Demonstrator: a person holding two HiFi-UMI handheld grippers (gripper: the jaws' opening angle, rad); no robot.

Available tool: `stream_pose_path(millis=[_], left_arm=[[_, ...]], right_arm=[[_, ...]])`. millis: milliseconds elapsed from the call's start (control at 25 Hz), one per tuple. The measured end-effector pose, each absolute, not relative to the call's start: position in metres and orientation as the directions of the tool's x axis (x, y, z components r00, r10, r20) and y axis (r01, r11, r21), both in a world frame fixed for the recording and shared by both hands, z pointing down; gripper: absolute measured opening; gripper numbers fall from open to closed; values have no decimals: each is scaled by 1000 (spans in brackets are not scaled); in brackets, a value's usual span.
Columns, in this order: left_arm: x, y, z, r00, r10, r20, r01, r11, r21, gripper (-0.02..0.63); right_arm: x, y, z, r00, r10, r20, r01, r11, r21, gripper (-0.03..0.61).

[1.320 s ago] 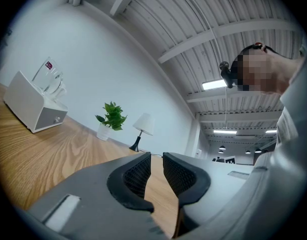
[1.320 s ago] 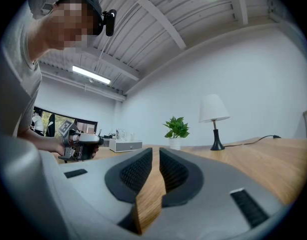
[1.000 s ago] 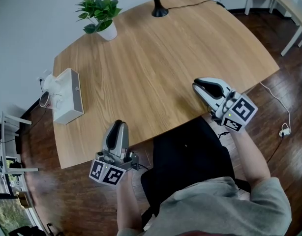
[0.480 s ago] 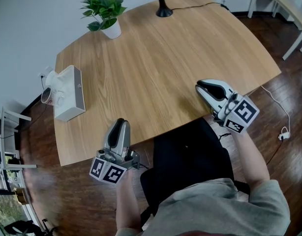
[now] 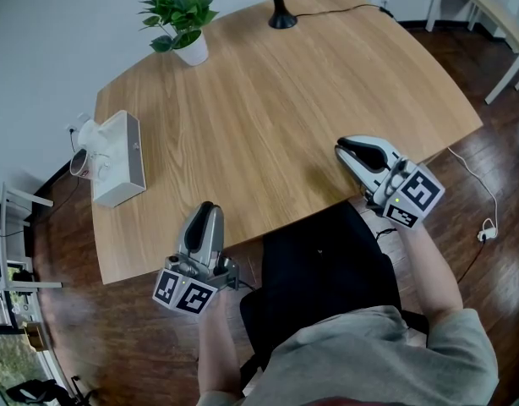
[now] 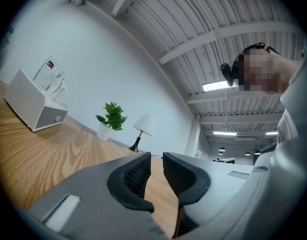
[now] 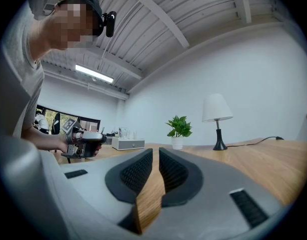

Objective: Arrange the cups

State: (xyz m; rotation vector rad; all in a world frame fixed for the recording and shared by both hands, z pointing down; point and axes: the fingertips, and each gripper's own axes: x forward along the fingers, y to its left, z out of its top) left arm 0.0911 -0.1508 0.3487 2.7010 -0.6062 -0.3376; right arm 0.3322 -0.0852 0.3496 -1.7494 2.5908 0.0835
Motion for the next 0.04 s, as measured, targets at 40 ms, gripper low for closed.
stream_pose_path(millis=[40], left_arm=[[91, -151, 349, 880, -451, -152, -367, -847, 385, 66]], right_arm=[[332, -86, 350, -374, -926, -40, -927, 373, 38, 38]])
